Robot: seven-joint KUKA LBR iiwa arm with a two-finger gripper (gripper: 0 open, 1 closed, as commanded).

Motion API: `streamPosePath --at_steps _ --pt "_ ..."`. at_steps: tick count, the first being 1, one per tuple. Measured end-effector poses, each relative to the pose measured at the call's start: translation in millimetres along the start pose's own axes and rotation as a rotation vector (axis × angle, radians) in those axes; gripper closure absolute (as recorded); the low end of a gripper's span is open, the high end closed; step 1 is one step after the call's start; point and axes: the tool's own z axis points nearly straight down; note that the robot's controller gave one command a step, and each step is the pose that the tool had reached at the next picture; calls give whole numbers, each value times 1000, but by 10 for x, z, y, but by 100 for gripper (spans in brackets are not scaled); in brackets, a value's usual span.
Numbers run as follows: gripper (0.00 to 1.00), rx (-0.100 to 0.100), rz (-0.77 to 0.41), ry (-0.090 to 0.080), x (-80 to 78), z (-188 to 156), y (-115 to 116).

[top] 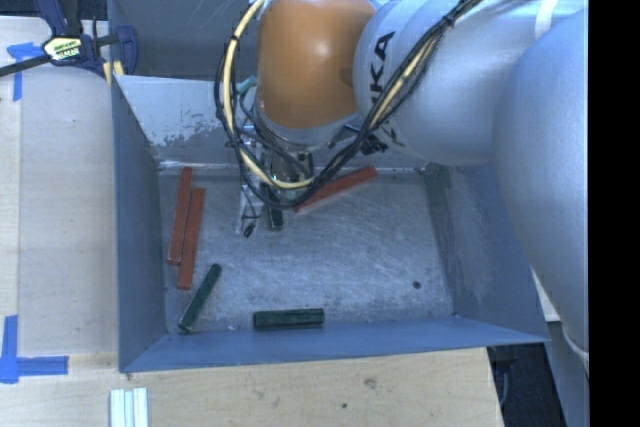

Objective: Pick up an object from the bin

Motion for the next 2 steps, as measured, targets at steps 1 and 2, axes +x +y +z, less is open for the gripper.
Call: streamPosePath --at_steps 1,2 --pt "0 1 -246 0 631 759 149" --pt "0 0 -668 -11 950 1083 517"
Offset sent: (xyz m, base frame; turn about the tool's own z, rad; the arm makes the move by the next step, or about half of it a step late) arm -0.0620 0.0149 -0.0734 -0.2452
